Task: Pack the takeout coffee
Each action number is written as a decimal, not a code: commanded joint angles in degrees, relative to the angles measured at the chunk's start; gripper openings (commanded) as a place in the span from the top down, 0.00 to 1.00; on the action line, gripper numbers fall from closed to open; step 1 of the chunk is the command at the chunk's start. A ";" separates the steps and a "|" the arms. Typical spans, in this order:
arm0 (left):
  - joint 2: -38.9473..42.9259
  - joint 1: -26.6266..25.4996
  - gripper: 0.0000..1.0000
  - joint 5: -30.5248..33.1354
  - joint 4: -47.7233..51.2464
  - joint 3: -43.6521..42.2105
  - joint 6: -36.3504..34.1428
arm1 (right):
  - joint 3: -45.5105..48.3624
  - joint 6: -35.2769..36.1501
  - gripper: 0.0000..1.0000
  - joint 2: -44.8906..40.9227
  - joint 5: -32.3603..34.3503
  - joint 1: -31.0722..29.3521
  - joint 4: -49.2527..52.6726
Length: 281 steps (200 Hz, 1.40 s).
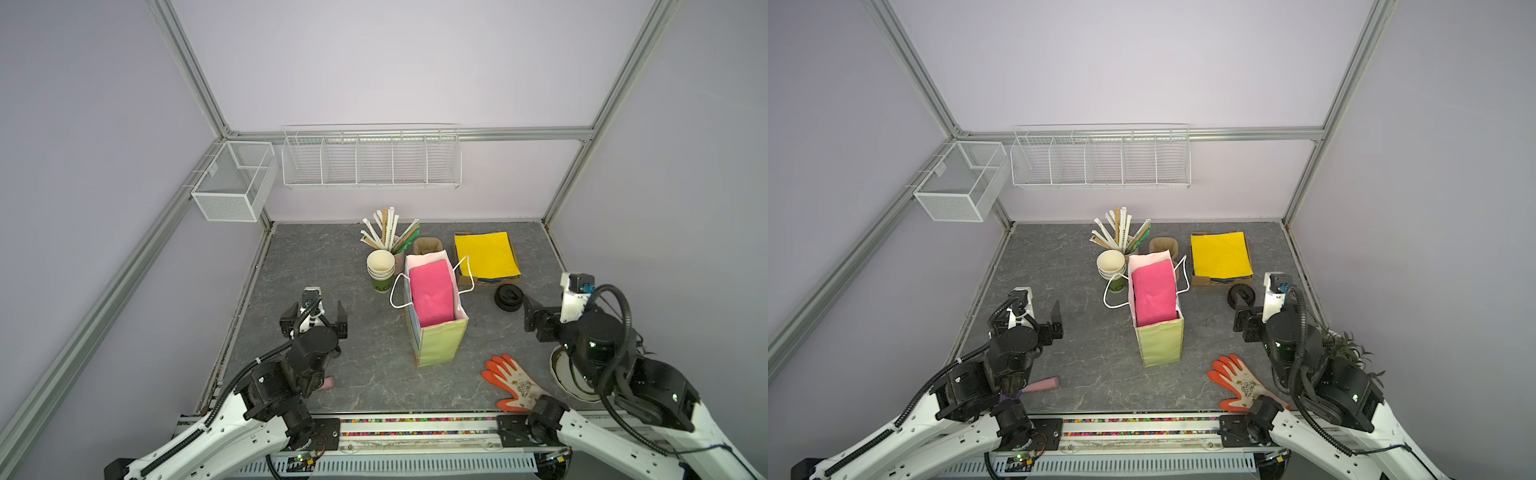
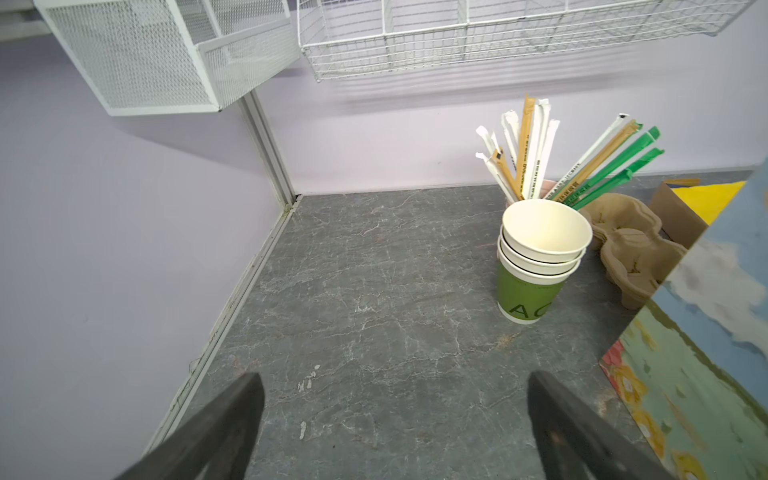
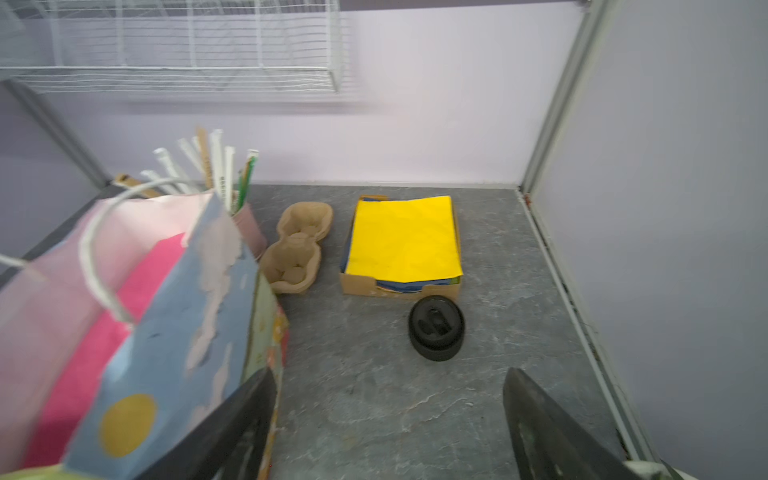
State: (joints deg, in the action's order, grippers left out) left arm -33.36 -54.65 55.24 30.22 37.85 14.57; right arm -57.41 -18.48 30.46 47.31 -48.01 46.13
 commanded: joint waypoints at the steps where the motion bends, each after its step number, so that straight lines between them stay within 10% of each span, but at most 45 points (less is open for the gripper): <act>1: -2.41 5.60 0.01 -1.21 -4.94 -0.67 3.51 | 9.91 0.50 0.12 -4.30 14.71 0.70 -11.35; 33: -9.30 20.99 0.01 -11.67 -8.39 -1.14 6.84 | 23.87 13.50 0.11 -5.03 13.26 6.40 -31.77; 55: -14.22 30.10 0.01 -18.16 -13.76 -2.66 6.35 | 27.88 9.37 0.11 1.48 6.53 18.46 -35.46; 98: -19.80 33.32 0.01 -16.40 -30.29 -7.27 0.29 | 31.63 3.45 0.11 17.99 -13.16 37.38 -47.11; 231: -48.34 47.09 0.01 -25.49 -75.45 -15.05 -11.49 | 39.53 17.57 0.11 52.79 -17.42 43.42 -101.62; 281: -54.24 50.02 0.02 -34.28 -78.23 -14.44 -11.97 | 34.58 18.50 0.11 56.10 -32.71 46.44 -92.94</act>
State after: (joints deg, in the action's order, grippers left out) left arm -86.87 -5.48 26.94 -41.60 23.24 4.62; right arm -22.17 -1.39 85.41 24.08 -3.90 -44.56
